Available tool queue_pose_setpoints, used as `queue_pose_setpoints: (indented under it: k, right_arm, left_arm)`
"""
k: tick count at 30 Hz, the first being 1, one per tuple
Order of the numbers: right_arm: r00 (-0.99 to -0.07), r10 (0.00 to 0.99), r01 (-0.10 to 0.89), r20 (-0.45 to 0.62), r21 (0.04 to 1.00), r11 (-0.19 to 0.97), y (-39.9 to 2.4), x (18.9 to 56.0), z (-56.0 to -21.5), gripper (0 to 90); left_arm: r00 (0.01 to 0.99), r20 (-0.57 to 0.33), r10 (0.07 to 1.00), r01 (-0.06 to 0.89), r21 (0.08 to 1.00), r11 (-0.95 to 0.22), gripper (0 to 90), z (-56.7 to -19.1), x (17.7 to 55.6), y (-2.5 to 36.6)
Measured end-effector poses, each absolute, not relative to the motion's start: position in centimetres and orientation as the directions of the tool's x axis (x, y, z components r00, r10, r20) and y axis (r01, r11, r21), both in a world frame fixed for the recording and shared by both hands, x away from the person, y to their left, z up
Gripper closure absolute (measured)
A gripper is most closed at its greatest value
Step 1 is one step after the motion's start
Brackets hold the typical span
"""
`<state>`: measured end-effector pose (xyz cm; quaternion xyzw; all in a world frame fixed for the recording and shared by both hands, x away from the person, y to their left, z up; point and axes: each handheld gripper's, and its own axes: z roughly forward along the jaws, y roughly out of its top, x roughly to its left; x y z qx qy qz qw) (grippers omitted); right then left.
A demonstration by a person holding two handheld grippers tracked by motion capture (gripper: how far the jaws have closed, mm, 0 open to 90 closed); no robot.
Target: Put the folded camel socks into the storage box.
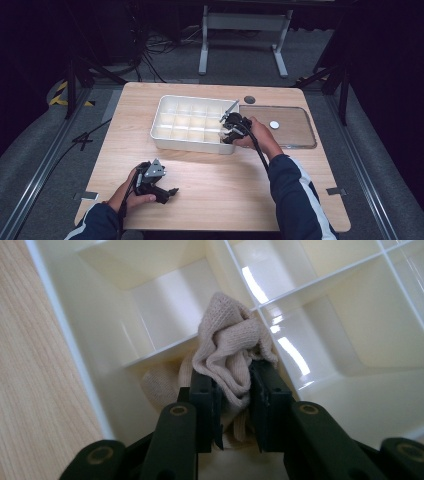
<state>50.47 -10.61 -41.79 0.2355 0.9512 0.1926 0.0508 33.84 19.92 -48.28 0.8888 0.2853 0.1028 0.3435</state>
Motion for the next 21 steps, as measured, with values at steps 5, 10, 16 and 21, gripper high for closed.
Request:
queue_pose_setpoints:
  k: [5,10,16,21]
  right_arm:
    - [-0.884,0.467,0.422,-0.018,0.397,0.815,-10.61,50.27,-41.74,72.4]
    - [-0.883,0.469,0.423,-0.01,0.413,0.806,-10.73,50.01,-41.48,68.9]
    - [-0.884,0.467,0.417,-0.014,0.425,0.803,-11.0,49.87,-41.17,67.6]
    - [-0.881,0.473,0.419,-0.013,0.441,0.793,-11.32,49.7,-40.81,66.9]
  left_arm:
    - [0.816,-0.013,0.578,0.437,0.669,-0.601,6.9,-48.28,33.84,19.92]
    - [0.816,-0.013,0.578,0.437,0.669,-0.601,6.9,-48.28,33.84,19.93]
    - [0.815,-0.015,0.579,0.438,0.671,-0.598,6.9,-48.3,33.83,19.91]
    - [0.815,-0.015,0.579,0.438,0.671,-0.598,6.9,-48.31,33.83,19.91]
